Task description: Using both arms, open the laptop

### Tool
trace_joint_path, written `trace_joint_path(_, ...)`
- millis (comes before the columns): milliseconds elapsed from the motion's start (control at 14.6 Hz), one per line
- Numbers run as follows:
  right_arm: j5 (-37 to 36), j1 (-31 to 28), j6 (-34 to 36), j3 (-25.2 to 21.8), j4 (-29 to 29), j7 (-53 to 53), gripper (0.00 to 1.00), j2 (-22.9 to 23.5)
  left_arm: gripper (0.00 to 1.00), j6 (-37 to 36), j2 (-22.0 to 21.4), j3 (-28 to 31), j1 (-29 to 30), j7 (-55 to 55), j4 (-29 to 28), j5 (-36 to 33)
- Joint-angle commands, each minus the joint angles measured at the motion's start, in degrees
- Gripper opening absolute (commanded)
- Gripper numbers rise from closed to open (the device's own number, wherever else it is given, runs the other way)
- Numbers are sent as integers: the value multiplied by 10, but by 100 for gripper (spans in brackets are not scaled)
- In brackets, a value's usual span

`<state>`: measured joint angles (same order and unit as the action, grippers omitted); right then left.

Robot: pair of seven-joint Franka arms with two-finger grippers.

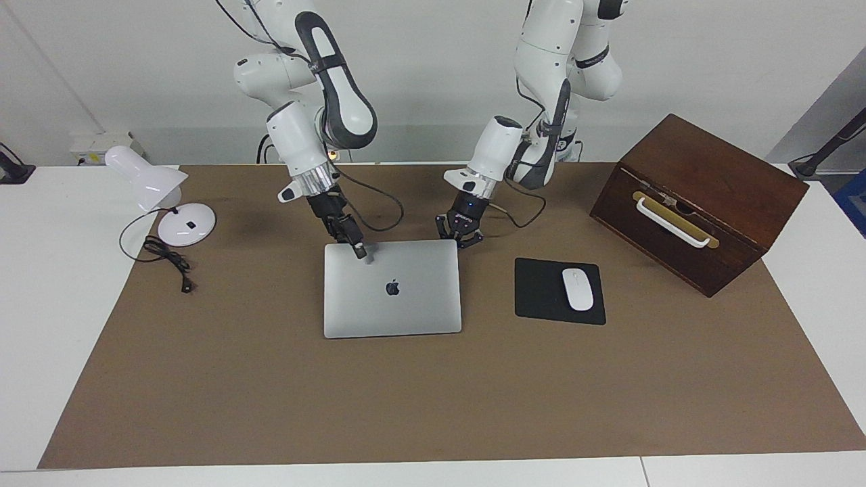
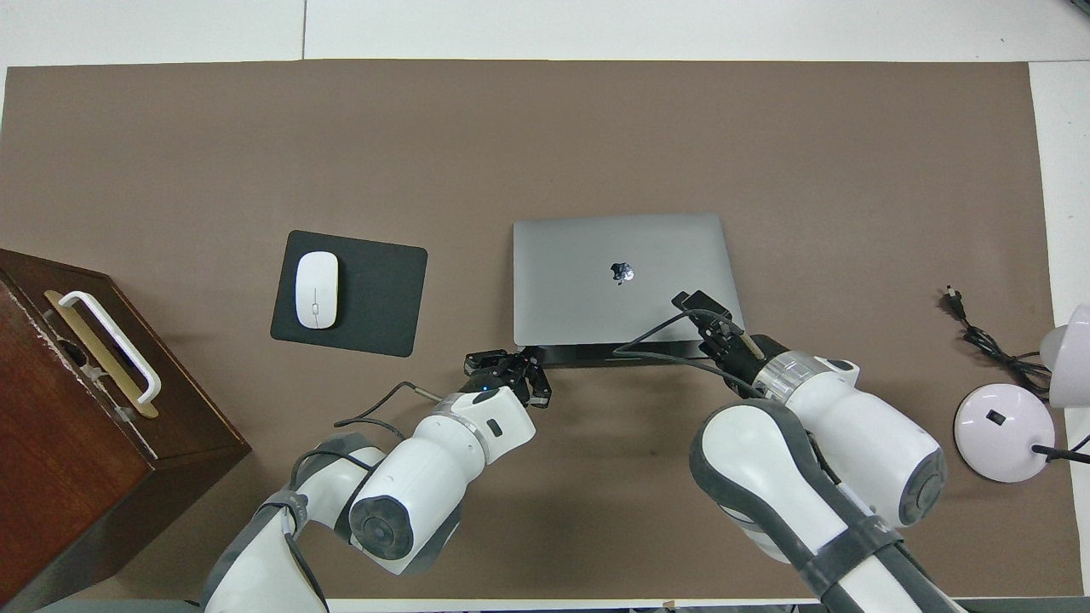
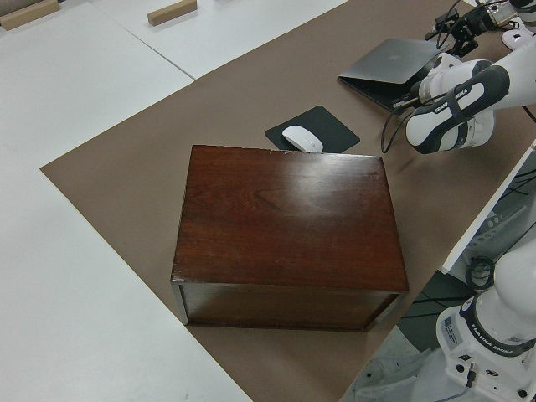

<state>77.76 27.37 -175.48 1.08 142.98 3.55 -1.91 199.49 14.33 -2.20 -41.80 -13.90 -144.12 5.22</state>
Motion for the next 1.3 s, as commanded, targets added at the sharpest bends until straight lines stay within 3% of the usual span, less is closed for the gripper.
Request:
trace_joint_path(0,21,-9,1,4,-9,-35,100,4,0,13,20,9,-14,1,18,10)
trace_joint_path(1231,21,-21,1,6,-54,-45,100,21,0,13,37,10,-7,12,21,6)
